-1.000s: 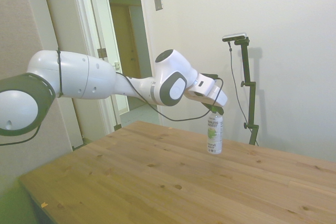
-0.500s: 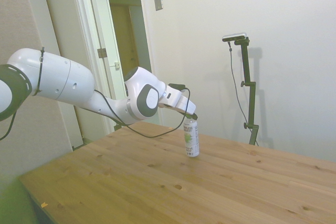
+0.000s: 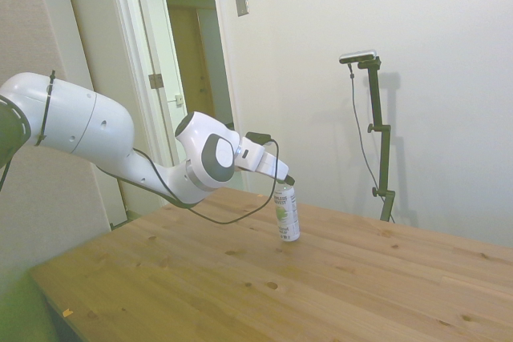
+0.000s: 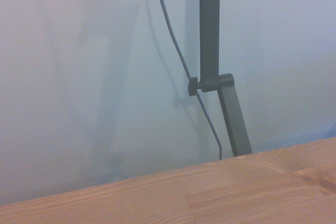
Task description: Stand the water bottle
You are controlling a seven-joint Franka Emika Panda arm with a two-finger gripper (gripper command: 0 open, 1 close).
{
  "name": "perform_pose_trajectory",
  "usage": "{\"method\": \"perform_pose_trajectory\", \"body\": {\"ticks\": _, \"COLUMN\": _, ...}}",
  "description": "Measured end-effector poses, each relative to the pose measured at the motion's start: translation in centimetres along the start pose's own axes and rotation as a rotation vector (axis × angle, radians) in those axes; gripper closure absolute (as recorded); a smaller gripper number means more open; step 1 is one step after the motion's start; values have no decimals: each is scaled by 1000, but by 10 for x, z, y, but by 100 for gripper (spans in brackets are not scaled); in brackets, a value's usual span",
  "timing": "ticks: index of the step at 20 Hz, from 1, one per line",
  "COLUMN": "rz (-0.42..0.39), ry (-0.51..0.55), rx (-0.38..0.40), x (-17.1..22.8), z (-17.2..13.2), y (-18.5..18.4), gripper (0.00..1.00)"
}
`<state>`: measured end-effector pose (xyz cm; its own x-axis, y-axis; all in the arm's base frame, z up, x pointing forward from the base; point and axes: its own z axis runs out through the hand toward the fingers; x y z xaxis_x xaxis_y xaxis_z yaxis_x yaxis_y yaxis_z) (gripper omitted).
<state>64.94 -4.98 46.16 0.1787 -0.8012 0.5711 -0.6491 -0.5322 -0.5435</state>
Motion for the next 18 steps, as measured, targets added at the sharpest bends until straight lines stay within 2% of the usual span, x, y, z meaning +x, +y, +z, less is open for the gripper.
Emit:
{"method": "perform_pose_trajectory", "body": {"ticks": 3, "rz": 6, "ry": -1, "rx": -9, "x": 1, "z": 2, "y": 7, "gripper": 100}}
{"method": "perform_pose_trajectory", "body": {"ticks": 4, "rz": 13, "ry": 0, "rx": -8, "x": 2, "z": 2, "y": 9, "gripper": 0}}
{"method": "perform_pose_trajectory", "body": {"ticks": 18, "rz": 81, "ry": -2, "rx": -3, "x": 24, "z": -12, "y": 20, "gripper": 0}}
